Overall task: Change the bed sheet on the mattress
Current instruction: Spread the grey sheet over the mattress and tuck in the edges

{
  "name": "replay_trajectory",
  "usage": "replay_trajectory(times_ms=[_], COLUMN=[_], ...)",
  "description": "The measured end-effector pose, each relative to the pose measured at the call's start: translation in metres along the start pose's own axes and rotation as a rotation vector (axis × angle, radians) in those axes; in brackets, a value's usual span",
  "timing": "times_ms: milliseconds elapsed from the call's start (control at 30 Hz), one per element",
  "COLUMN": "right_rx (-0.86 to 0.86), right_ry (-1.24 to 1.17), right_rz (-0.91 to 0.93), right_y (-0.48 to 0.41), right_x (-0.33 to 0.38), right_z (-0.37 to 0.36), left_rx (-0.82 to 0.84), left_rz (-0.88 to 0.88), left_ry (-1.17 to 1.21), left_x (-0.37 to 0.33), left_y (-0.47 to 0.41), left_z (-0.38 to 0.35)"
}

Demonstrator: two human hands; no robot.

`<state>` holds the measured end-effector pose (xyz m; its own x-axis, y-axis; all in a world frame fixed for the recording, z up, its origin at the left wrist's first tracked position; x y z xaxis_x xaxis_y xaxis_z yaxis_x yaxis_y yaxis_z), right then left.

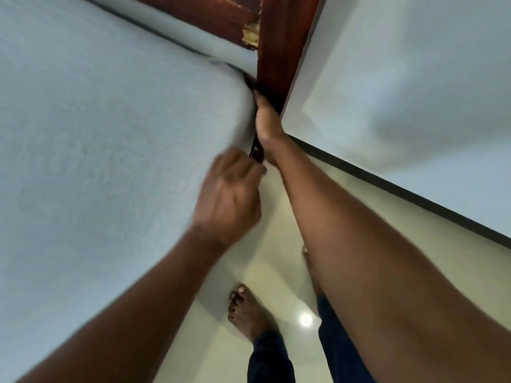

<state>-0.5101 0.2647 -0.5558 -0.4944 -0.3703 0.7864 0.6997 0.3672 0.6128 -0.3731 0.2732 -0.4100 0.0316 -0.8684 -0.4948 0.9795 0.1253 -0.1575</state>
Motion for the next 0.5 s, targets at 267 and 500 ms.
replay_trajectory(times_ms=[267,500], right_rx=[0.098,-0.227], right_ry=[0.102,-0.161], right_rz=[-0.127,-0.049], right_y=[0.014,0.047], right_x=[0.021,-0.012], right_z=[0.007,0.005], left_rx=[0.255,0.298], left_rz=[0.532,0.551], left_ry=[0.193,0.265], left_x=[0.032,0.040], left_y=[0.088,0.103], left_z=[-0.069,-0.074])
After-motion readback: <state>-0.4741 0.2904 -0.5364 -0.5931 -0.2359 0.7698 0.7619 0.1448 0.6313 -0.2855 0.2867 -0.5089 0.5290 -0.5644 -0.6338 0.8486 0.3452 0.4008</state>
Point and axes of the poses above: each hand's wrist, its own y-axis away from the middle knuckle, its own z-axis out of the back of the hand, x = y × z, the point moved 10 cm from there along -y, towards the middle knuckle, and after that the axes turned 5 degrees about y, right-handed, at the moved point
